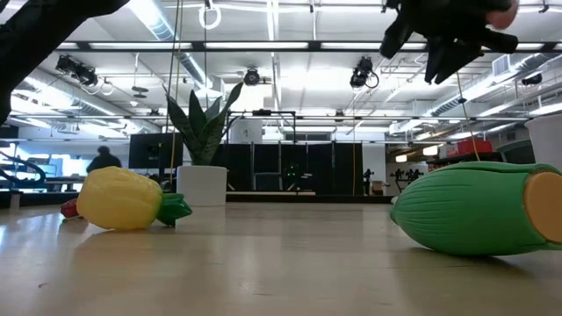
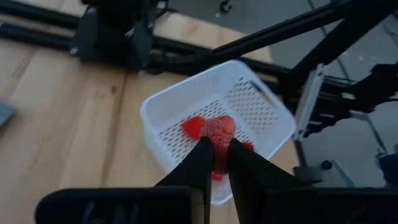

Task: Pick and placing Produce into tupperware
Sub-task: Put the pink peach into the white basket

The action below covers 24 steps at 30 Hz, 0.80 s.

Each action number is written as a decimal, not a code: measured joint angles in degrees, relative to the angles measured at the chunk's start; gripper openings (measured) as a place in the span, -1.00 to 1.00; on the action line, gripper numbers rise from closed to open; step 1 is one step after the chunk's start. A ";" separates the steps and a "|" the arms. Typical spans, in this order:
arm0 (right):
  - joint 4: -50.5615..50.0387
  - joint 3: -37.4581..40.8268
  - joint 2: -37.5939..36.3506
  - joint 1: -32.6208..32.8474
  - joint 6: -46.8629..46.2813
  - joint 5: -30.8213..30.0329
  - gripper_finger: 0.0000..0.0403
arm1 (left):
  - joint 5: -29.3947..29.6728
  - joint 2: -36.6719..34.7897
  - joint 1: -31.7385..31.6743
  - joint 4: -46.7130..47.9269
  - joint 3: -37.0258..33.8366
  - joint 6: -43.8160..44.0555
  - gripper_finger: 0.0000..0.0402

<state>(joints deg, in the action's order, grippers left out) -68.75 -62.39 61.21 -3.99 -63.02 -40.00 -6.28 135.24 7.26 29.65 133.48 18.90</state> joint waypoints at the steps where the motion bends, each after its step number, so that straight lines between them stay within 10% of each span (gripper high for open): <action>1: 0.00 0.00 0.00 0.00 0.02 -0.01 -0.48 | -0.01 0.00 0.30 -0.70 -0.01 0.02 -0.77; 24: 0.60 0.00 0.02 0.00 0.02 -0.01 -0.48 | -2.38 10.06 4.03 -9.96 -0.01 -6.85 -0.75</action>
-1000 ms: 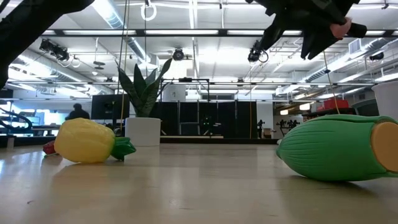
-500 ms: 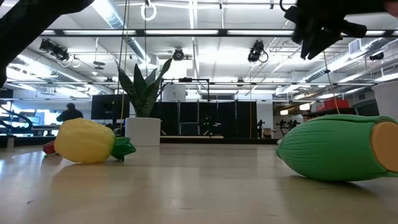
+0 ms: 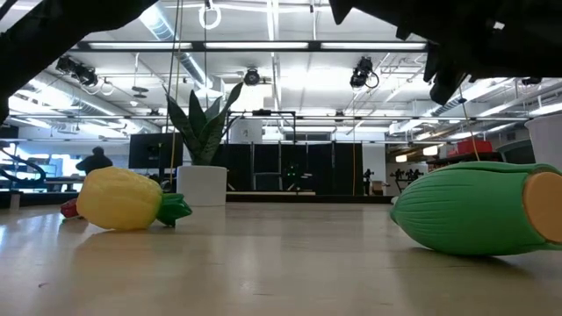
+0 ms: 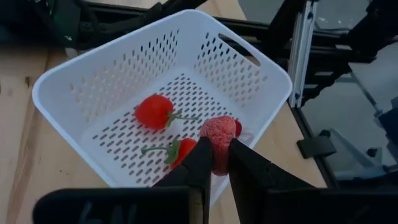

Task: Pick and placing Produce into tupperware
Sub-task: Put the pink peach into the white basket

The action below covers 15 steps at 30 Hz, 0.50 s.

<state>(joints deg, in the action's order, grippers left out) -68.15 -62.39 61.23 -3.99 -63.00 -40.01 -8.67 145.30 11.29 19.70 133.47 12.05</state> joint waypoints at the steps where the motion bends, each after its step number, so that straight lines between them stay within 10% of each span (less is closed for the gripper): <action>1: 0.03 0.00 0.00 0.00 -0.02 0.00 -0.48 | -0.03 -0.01 0.00 0.24 0.00 -1.15 -0.75; 15: 0.05 0.00 0.00 -0.02 -0.02 0.00 -0.48 | 1.12 1.97 -0.24 2.65 0.02 -3.47 -0.54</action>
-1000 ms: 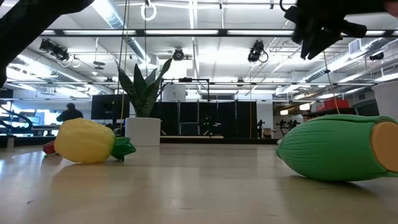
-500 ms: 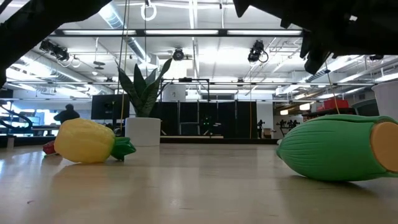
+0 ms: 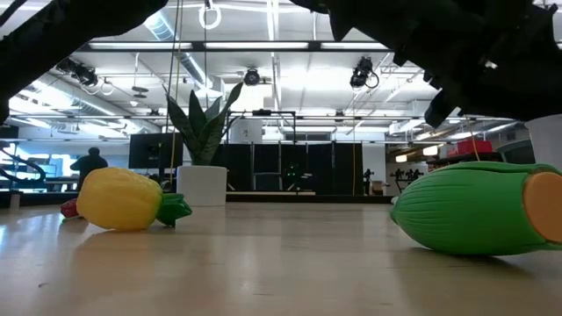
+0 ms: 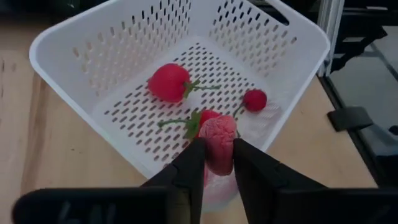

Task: Pick and placing Produce into tupperware
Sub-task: Put the pink peach into the white basket, then put the green corn into the white basket

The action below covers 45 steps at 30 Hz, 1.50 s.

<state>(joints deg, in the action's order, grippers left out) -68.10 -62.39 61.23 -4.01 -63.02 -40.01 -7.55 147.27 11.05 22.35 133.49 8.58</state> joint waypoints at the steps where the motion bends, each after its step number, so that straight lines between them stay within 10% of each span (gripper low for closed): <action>1: 0.00 0.00 0.00 0.00 0.02 0.02 -0.48 | 0.21 0.08 0.00 0.03 0.00 0.31 -0.51; 18: 0.02 0.00 0.00 0.00 0.00 0.00 -0.48 | 0.10 -7.53 -0.22 6.23 0.13 1.22 -0.06; 36: 2.25 0.00 -0.02 0.00 -3.81 -0.57 -0.48 | 4.01 -19.90 0.03 66.18 0.08 17.85 -0.09; 45: 0.24 -0.02 -1.03 0.88 0.09 10.11 -0.48 | 5.98 -23.10 0.85 67.58 -1.20 20.99 -0.17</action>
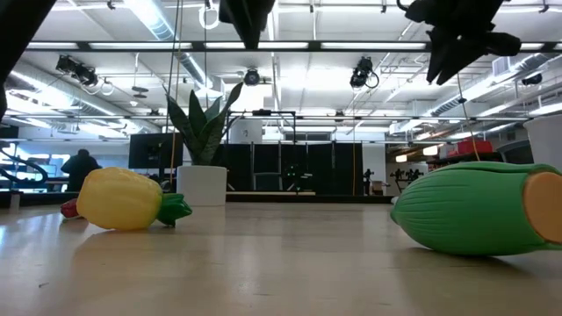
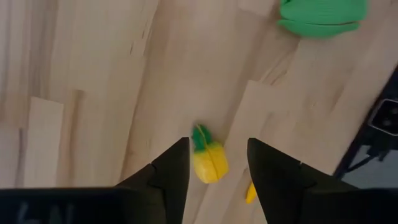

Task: Pick and placing Produce into tupperware
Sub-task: Put the green corn into the white basket

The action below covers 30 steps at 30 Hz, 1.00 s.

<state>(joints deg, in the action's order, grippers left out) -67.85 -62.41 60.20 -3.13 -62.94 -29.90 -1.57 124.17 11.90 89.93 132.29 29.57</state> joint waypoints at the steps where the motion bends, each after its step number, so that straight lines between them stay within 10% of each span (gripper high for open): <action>1: -0.28 0.00 -0.09 0.37 0.64 1.79 -0.48 | 0.18 -0.72 0.00 0.00 -0.02 0.16 -0.18; 30: 15.30 0.00 10.36 22.48 -23.45 29.70 -0.44 | 12.71 -34.59 -1.25 0.11 0.00 -7.11 -0.42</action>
<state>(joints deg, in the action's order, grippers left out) -52.55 -62.41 70.56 19.35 -86.39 -0.21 11.15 89.58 10.66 90.04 132.29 22.45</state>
